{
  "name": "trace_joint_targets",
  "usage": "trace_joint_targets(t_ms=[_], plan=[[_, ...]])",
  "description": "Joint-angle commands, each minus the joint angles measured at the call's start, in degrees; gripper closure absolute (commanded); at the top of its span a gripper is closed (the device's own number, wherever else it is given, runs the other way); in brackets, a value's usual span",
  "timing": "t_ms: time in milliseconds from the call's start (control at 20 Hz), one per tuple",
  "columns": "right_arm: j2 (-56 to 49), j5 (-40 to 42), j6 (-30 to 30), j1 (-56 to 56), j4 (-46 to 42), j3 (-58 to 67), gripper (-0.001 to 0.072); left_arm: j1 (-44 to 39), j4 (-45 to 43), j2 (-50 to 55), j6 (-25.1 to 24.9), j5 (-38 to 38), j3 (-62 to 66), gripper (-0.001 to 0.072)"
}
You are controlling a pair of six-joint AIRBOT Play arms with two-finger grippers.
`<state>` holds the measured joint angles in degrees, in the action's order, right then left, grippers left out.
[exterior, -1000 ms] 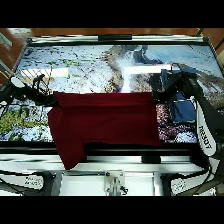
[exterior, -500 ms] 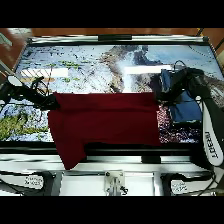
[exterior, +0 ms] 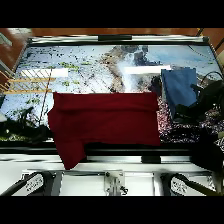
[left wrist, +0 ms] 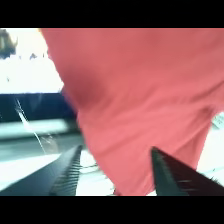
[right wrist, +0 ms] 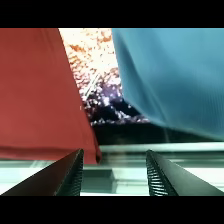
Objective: Fold the shirts.
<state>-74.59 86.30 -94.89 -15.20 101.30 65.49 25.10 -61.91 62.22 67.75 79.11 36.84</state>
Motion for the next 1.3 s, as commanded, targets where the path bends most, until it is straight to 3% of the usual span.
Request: trace_joint_targets(t_ms=[0,200,650,700,750,850,950,1000,1250], plan=[[2.6,-0.8,-1.6,-2.4,3.2,-3.8,0.0199,4.3,0.9,-6.4,-6.8,-1.2,-10.7,0.0155],[2.6,-2.6,-1.6,-2.3,6.4,-3.8,0.02,4.2,3.0,-5.7,-7.4,-6.7,-13.0,0.0158],[2.5,-2.4,-1.4,-2.3,6.6,-3.9,0.0198,-1.0,5.9,-0.2,-10.1,-9.3,-13.0,0.0161],[2.5,-1.4,-2.2,-2.3,7.6,-4.5,0.0097,-2.4,6.0,0.6,-10.1,-10.3,-13.0,0.016],[2.5,0.0,-3.7,-2.3,8.7,-5.7,0.0069,-3.6,6.3,1.2,-10.0,-11.2,-13.0,0.0174],[2.6,0.9,-4.2,-2.3,9.7,-9.9,0.007,-4.3,7.0,1.5,-10.0,-12.1,-13.0,0.0444],[2.5,-1.2,-4.2,-2.3,10.6,-15.7,0.007,-4.3,7.1,1.5,-10.0,-11.7,-12.9,0.0631],[2.5,-3.0,-4.2,-2.3,12.0,-18.7,0.007,-4.3,7.1,1.5,-10.1,-11.4,-12.9,0.0667],[2.5,-8.8,-4.7,-2.3,14.4,-28.2,0.007,-4.3,6.9,1.3,-10.1,-10.1,-12.9,0.0667]])
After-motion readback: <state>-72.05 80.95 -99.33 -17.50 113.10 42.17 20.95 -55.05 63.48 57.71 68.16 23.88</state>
